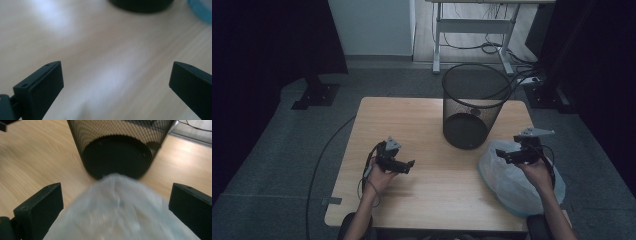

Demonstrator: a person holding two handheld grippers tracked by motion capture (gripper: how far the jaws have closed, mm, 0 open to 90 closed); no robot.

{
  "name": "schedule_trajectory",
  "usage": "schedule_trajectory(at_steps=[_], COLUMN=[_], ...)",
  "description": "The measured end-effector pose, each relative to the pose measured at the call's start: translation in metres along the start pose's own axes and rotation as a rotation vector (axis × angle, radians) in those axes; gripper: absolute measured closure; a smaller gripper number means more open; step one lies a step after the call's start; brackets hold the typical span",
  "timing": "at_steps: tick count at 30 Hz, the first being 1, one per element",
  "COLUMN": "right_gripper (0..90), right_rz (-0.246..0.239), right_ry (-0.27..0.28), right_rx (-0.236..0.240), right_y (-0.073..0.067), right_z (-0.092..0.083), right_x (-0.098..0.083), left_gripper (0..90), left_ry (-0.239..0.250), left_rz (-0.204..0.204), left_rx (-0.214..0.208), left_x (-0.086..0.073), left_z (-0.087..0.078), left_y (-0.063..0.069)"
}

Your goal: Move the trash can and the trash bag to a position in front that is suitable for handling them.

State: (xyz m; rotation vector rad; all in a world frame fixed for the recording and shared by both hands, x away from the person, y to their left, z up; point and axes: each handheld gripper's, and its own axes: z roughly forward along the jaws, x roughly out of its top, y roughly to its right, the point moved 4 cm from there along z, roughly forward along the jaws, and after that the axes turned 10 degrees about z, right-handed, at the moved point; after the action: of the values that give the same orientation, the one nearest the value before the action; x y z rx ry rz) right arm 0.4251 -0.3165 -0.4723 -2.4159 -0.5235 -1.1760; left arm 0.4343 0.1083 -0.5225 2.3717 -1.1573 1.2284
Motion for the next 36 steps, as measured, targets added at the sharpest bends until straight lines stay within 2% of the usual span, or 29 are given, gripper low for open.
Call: schedule_trajectory(at_steps=[3, 8, 11, 15, 18, 23, 25, 29, 33, 35, 36], right_gripper=[0.0, 0.0, 0.0, 0.0, 0.7, 3.8, 4.3, 5.6, 4.2, 4.0, 3.7], right_rz=[-0.019, -0.022, -0.002, 0.030, 0.025, 0.007, -0.010, -0.042, -0.083, -0.082, -0.081], right_ry=[0.007, 0.008, 0.011, 0.049, 0.070, 0.084, 0.080, 0.082, 0.070, 0.072, 0.071], right_rx=[0.024, 0.063, 0.081, 0.112, 0.122, 0.161, 0.162, 0.180, 0.166, 0.168, 0.166], right_y=[-0.003, -0.002, 0.005, 0.016, 0.023, 0.025, 0.024, 0.020, 0.017, 0.017, 0.017], right_z=[0.012, 0.032, 0.041, 0.047, 0.048, 0.051, 0.053, 0.054, 0.055, 0.055, 0.055], right_x=[0.015, 0.033, 0.039, 0.043, 0.046, 0.050, 0.052, 0.055, 0.057, 0.057, 0.056], left_gripper=[0.0, 0.0, 0.0, 0.0, 0.0, 0.0, 0.0, 0.0, 0.0, 0.0, 0.0], left_ry=[0.017, 0.094, 0.130, 0.156, 0.178, 0.207, 0.212, 0.223, 0.259, 0.259, 0.261], left_rz=[0.039, 0.026, 0.016, 0.026, 0.037, 0.061, 0.072, 0.121, 0.137, 0.153, 0.145], left_rx=[-0.001, -0.041, -0.059, -0.084, -0.112, -0.165, -0.186, -0.225, -0.268, -0.233, -0.231], left_x=[0.026, 0.062, 0.079, 0.099, 0.113, 0.134, 0.140, 0.150, 0.157, 0.160, 0.160], left_z=[0.009, 0.021, 0.027, 0.038, 0.046, 0.062, 0.069, 0.079, 0.087, 0.091, 0.092], left_y=[-0.001, -0.007, -0.011, -0.015, -0.016, -0.015, -0.012, -0.004, 0.006, 0.009, 0.009])
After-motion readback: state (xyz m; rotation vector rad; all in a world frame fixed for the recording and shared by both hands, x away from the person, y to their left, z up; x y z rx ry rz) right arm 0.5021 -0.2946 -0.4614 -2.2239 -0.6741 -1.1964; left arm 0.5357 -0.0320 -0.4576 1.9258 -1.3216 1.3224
